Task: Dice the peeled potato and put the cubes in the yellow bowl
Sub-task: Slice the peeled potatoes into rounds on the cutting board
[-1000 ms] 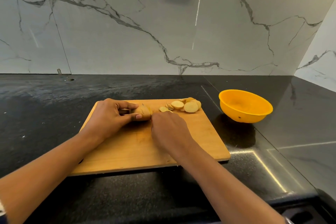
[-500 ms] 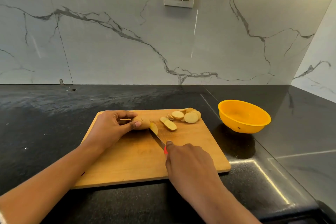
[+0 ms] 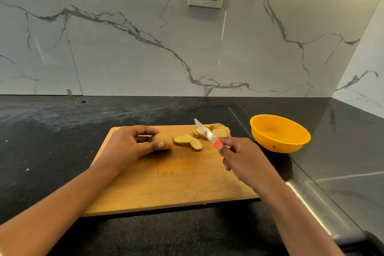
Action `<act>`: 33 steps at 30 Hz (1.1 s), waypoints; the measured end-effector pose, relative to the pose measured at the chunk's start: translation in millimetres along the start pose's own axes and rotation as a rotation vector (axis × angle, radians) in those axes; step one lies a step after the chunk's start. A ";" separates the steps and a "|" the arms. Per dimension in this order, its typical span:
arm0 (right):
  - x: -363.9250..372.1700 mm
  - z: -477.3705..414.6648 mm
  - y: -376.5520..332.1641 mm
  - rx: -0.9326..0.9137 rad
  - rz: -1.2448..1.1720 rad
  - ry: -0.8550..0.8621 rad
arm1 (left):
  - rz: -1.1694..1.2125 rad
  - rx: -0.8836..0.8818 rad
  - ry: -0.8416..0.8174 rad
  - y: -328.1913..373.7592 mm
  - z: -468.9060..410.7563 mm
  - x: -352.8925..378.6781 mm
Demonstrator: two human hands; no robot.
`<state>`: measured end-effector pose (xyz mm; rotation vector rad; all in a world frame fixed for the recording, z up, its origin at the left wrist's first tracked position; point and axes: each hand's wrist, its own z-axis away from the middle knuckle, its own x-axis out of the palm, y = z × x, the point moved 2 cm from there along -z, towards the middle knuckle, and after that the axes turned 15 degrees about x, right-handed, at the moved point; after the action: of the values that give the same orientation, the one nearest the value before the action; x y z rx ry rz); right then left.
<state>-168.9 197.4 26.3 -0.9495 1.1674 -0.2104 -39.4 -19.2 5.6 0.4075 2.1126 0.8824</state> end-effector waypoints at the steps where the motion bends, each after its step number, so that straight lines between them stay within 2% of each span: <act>1: 3.6 4.2 -3.7 -0.044 0.097 0.018 | 0.004 -0.003 -0.002 0.0 0.0 0.1; 6: 34.7 19.4 -20.5 -0.231 0.517 0.024 | -0.018 0.025 -0.023 0.1 0.0 1.1; 10: 47.4 5.0 -22.0 -0.229 0.653 0.104 | -0.025 0.044 -0.011 0.4 0.2 1.2; 14: 43.2 -6.6 -19.9 -0.166 0.622 0.169 | 0.001 0.028 -0.006 -1.5 0.1 2.1; 21: 41.6 15.6 -26.9 -0.271 0.416 0.148 | -0.012 -0.003 0.003 -1.4 -2.4 3.7; 33: 49.4 19.0 -33.4 -0.332 0.416 0.132 | -0.049 0.028 0.049 2.8 0.7 0.9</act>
<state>-121.4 157.6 17.9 -0.9648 1.5243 0.2676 -39.4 -16.4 6.8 0.3503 2.1724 0.8429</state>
